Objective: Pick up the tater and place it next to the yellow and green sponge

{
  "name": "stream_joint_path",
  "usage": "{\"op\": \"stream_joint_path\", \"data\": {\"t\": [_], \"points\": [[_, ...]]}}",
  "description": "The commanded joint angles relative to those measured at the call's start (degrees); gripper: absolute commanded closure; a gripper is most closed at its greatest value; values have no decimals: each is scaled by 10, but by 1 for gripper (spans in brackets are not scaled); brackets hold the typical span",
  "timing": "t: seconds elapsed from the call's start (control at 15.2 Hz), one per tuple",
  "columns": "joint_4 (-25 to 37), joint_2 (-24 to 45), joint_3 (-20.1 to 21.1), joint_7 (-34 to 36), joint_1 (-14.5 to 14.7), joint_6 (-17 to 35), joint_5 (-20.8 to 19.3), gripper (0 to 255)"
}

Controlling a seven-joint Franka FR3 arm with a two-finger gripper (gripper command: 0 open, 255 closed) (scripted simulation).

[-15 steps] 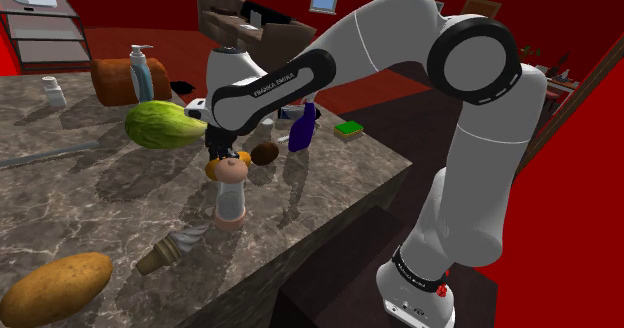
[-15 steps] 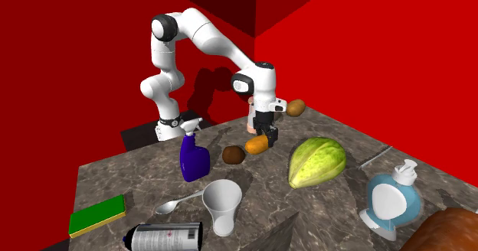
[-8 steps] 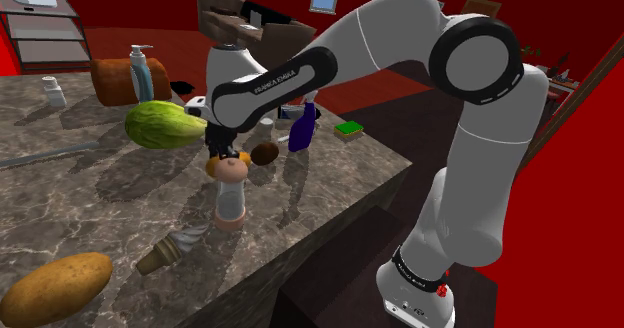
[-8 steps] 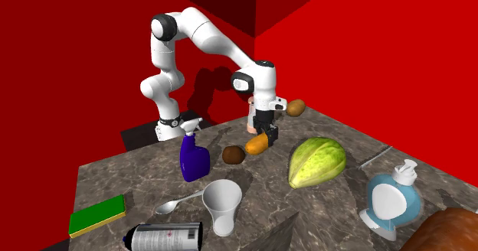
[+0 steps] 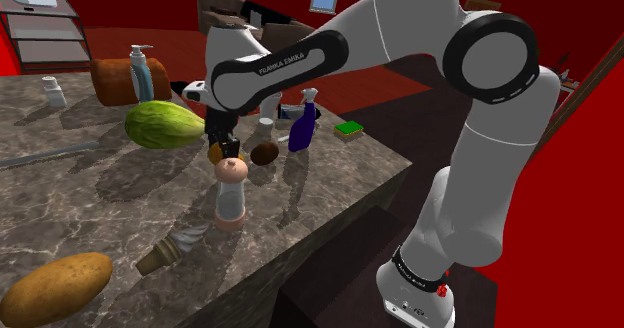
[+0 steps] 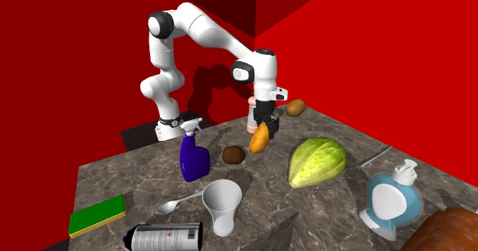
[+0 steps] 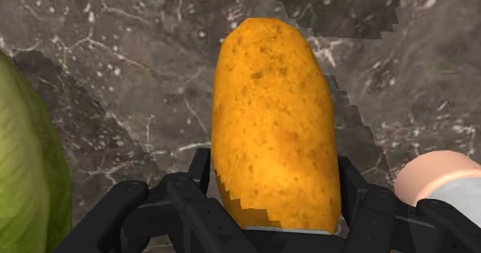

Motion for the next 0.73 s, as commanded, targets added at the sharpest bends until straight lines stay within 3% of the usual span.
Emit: {"op": "stream_joint_path", "data": {"t": [0.0, 0.66], "points": [[9, -6, 0, 0, 0, -15, 0, 255], [52, -34, 0, 0, 0, -87, 0, 255]]}}
